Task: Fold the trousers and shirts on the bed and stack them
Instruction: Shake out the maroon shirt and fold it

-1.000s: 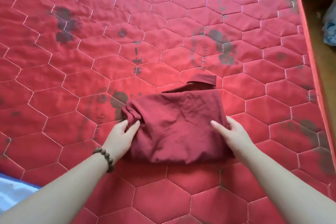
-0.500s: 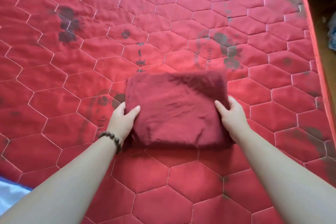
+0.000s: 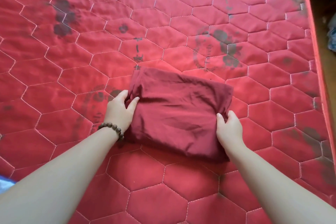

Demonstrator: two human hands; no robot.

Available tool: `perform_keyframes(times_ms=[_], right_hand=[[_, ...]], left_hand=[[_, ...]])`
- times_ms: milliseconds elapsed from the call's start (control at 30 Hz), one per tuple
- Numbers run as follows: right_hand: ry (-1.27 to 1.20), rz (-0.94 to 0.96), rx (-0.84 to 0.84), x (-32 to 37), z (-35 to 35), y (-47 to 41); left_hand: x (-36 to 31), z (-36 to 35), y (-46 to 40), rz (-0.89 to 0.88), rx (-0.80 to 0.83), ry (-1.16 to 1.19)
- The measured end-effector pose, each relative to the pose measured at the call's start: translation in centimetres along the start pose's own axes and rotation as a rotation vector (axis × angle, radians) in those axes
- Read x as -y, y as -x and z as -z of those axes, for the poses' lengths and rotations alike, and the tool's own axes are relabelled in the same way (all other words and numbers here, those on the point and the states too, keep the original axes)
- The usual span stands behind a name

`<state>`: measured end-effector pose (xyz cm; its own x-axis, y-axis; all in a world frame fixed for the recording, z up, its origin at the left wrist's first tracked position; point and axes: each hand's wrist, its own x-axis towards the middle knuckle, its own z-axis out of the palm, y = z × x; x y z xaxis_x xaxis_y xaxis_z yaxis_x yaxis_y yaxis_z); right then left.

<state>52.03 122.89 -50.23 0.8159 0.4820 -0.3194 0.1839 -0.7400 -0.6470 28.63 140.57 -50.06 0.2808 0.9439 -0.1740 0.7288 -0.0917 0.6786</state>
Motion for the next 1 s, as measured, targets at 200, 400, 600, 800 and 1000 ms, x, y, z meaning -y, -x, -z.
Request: perform_keyframes(times_ms=[200,400,600,800,1000], right_hand=[[0.354,0.428,-0.253,0.6,2.5,1.2],[0.747,1.029,0.227,2.1,-0.2,-2.3],[0.85,0.956,0.294,0.1,-2.0,-3.4],[0.789,0.823,0.239,-0.8,-2.5,-0.6],[0.7,0.506,0.117,-1.6,-5.1,7.6]], left_hand=[[-4.6,-0.7,4.3,-0.202,-0.24,-0.38],[-7.7,-9.8,12.6,-0.467,0.213,-0.615],[-6.6,-12.4,12.9,-0.323,0.299,-0.728],[-4.9,-10.3,13.1,-0.437,0.349,-0.74],[-0.2,-4.9,12.1,-0.78,0.543,-0.841]])
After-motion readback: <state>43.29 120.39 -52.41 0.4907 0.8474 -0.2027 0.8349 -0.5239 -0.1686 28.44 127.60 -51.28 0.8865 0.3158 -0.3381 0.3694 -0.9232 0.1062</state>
